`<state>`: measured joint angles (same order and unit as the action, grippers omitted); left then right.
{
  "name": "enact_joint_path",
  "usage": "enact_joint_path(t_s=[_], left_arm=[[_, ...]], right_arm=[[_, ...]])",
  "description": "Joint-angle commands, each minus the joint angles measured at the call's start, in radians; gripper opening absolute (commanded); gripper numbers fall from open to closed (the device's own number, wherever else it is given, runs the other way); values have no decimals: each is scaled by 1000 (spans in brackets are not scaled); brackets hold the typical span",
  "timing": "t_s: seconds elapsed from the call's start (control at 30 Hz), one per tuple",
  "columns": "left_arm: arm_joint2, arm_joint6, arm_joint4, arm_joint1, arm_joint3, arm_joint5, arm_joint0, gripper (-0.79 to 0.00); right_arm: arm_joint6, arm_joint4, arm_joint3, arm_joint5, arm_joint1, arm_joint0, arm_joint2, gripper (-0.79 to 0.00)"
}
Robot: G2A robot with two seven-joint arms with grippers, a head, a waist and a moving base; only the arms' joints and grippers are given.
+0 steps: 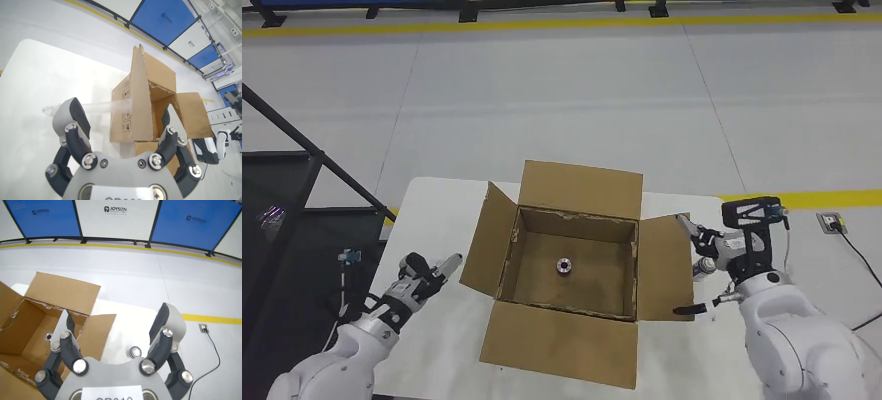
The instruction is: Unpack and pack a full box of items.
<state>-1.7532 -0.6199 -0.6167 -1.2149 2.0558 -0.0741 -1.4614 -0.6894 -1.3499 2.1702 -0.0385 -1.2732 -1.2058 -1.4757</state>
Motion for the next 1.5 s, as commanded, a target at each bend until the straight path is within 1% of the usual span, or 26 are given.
enact_joint_path(t_s=[0.0, 0.07, 0.1, 0.17, 0.2, 0.27, 0.3, 0.37, 0.4, 0.43, 0.47, 0.57, 0.63, 0.7, 0.9, 1.1, 1.3, 1.47], left_arm=[[43, -5, -52, 1, 2, 15, 14, 0], [78, -3, -87, 1, -1, 34, 31, -74], [95, -5, -98, 1, -3, 43, 39, -179], [118, -12, -124, 1, -7, 60, 54, -299], [126, -11, -133, 1, -9, 71, 60, -342], [139, -9, -141, 1, -12, 84, 66, -339], [142, -10, -145, 1, -15, 90, 66, -379], [146, -8, -146, 1, -14, 99, 65, -409], [147, -7, -145, 2, -12, 99, 62, -499], [146, -7, -145, 2, -10, 98, 58, -545], [145, -5, -144, 3, -8, 100, 54, -557], [140, 2, -141, 4, 1, 101, 43, -693], [137, 6, -144, 5, 5, 103, 36, -763], [134, 10, -145, 5, 8, 104, 30, -785], [116, 16, -148, 9, 14, 108, 12, -785], [76, 22, -143, 13, 24, 102, -16, -785], [21, 36, -118, 17, 44, 94, -59, -785], [-10, 51, -81, 18, 43, 80, -91, -785]], right_arm=[[-28, -5, 11, 17, -4, 25, 80, 0], [-51, -2, 0, 27, -8, 52, 135, 0], [-62, 2, -13, 37, -10, 67, 162, 0], [-96, -13, -43, 40, -14, 96, 207, 0], [-108, -21, -57, 41, -17, 108, 233, 0], [-126, -20, -83, 35, -22, 130, 274, 0], [-133, -25, -99, 35, -25, 140, 292, 0], [-149, -36, -128, 28, -29, 161, 319, 0], [-153, -42, -142, 24, -32, 171, 331, 0], [-158, -39, -156, 21, -34, 178, 342, 0], [-163, -38, -172, 18, -36, 186, 351, 0], [-174, -45, -218, 10, -43, 211, 372, 0], [-182, -52, -238, 0, -47, 224, 386, 0], [-183, -46, -254, -3, -51, 233, 398, 0], [-201, -48, -304, 11, -64, 258, 455, 0], [-220, -35, -396, 18, -87, 310, 538, 0], [-236, 47, -521, 19, -122, 392, 618, 0], [-250, 149, -667, 11, -167, 489, 698, 0]])
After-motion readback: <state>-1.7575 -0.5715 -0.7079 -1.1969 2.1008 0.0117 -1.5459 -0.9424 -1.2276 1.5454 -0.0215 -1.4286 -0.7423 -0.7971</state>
